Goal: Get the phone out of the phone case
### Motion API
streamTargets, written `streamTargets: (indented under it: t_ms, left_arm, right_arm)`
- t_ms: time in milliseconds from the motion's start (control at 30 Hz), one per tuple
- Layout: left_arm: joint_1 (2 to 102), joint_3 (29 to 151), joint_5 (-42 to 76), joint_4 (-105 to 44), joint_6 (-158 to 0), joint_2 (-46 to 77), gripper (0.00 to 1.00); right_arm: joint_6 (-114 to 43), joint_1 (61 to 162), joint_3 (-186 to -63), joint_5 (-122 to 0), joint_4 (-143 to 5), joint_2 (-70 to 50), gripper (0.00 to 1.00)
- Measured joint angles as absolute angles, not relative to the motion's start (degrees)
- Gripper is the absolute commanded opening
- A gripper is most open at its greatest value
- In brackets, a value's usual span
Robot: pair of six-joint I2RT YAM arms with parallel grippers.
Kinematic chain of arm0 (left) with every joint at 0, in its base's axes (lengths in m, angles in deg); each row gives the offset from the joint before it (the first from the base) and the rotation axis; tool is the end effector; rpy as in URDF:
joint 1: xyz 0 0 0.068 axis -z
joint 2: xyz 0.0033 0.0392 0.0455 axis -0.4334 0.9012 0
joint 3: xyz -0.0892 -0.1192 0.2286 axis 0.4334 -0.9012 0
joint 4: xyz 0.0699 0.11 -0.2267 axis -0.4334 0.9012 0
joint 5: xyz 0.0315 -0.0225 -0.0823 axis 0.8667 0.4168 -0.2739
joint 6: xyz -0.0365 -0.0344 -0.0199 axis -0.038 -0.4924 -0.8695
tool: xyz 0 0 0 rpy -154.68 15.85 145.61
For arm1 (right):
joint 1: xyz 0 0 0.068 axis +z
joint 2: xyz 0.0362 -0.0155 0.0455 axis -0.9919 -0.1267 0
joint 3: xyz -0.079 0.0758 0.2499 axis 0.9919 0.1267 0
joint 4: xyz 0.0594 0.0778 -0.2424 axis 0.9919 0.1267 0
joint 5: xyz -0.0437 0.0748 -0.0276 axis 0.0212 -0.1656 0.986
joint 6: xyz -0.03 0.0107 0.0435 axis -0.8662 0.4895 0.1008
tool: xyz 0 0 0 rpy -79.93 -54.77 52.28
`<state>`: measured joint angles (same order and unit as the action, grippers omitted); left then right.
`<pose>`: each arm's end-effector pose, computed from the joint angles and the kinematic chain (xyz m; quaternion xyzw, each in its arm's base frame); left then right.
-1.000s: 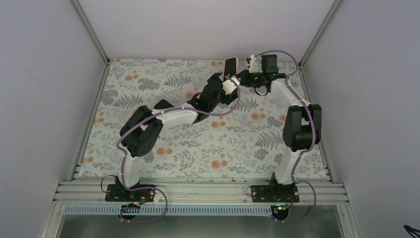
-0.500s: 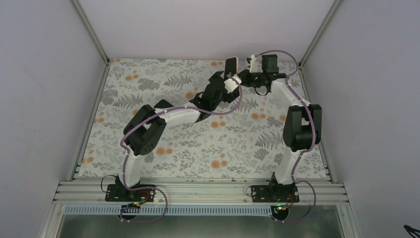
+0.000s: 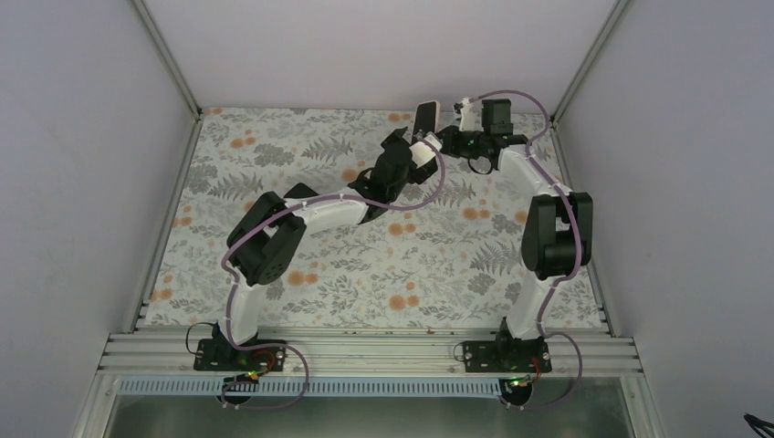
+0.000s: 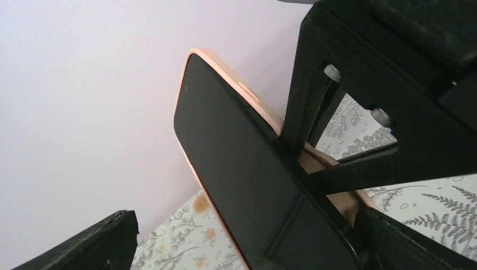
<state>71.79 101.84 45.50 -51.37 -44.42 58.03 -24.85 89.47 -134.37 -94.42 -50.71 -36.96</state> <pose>0.3461 -0.3419 0.2395 0.3367 0.6883 0.0056 0.6425 0.4212 0.0737 0.2599 -0.0641 0.8624 0.3973 0.3071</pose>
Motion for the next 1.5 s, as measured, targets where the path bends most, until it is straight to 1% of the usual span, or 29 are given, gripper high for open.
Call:
streamTargets:
  t_ms: [67, 100, 333, 433, 500, 567, 667, 700, 767, 833, 900, 1000, 1033, 1267, 1500]
  left_arm:
    - [71.8, 101.8, 46.2, -52.4, -43.7, 58.2, 0.85]
    - [71.9, 101.7, 46.9, -53.6, -42.5, 58.3, 0.84]
    - [73.1, 100.9, 53.0, -65.1, -31.9, 61.2, 0.83]
    - [73.4, 100.9, 54.4, -71.1, -27.3, 63.4, 0.79]
    - [73.4, 101.0, 55.3, -74.8, -25.0, 65.0, 0.73]
    - [73.3, 101.5, 56.0, -76.8, -23.9, 66.3, 0.65]
    - [73.2, 101.9, 55.6, -77.4, -24.5, 67.1, 0.56]
    - [73.1, 101.9, 55.2, -77.3, -25.1, 67.1, 0.52]
    - [72.8, 102.2, 53.8, -76.8, -26.7, 67.1, 0.41]
    - [72.5, 102.5, 52.0, -75.6, -28.4, 66.8, 0.35]
    - [72.3, 102.7, 50.2, -73.9, -29.7, 66.3, 0.19]
    - [72.0, 104.2, 47.8, -70.7, -32.4, 66.2, 0.04]
    - [72.0, 104.8, 47.6, -69.7, -32.8, 66.2, 0.03]
    - [71.7, 105.9, 45.9, -66.5, -34.6, 66.2, 0.02]
    - [70.3, 100.9, 40.2, -62.9, -35.4, 61.7, 0.02]
  right_arm:
    - [-24.5, 89.5, -134.2, -94.4, -51.4, -36.7, 0.03]
    - [-24.3, 89.5, -134.1, -94.3, -52.1, -36.5, 0.03]
    - [-22.5, 89.9, -130.6, -93.0, -56.7, -33.8, 0.03]
    - [-21.7, 90.2, -130.2, -92.1, -58.0, -33.6, 0.03]
    - [-21.4, 90.5, -130.0, -91.4, -58.7, -33.5, 0.03]
    - [-21.3, 90.9, -129.2, -90.2, -59.7, -33.3, 0.03]
    - [-20.8, 91.0, -128.3, -89.6, -60.9, -33.0, 0.03]
    - [-20.7, 91.0, -128.2, -89.6, -61.2, -32.8, 0.03]
    - [-20.5, 91.0, -128.1, -89.4, -61.7, -32.3, 0.03]
    - [-20.4, 91.0, -127.9, -89.3, -62.0, -31.9, 0.03]
    - [-20.3, 91.0, -127.9, -89.2, -62.2, -31.6, 0.03]
    - [-20.3, 90.8, -127.9, -89.4, -62.8, -31.4, 0.03]
    - [-20.1, 90.8, -127.9, -89.2, -62.9, -31.4, 0.03]
    - [-21.5, 90.5, -128.2, -86.8, -60.5, -31.1, 0.03]
    - [-26.0, 90.1, -126.7, -85.7, -58.6, -30.5, 0.03]
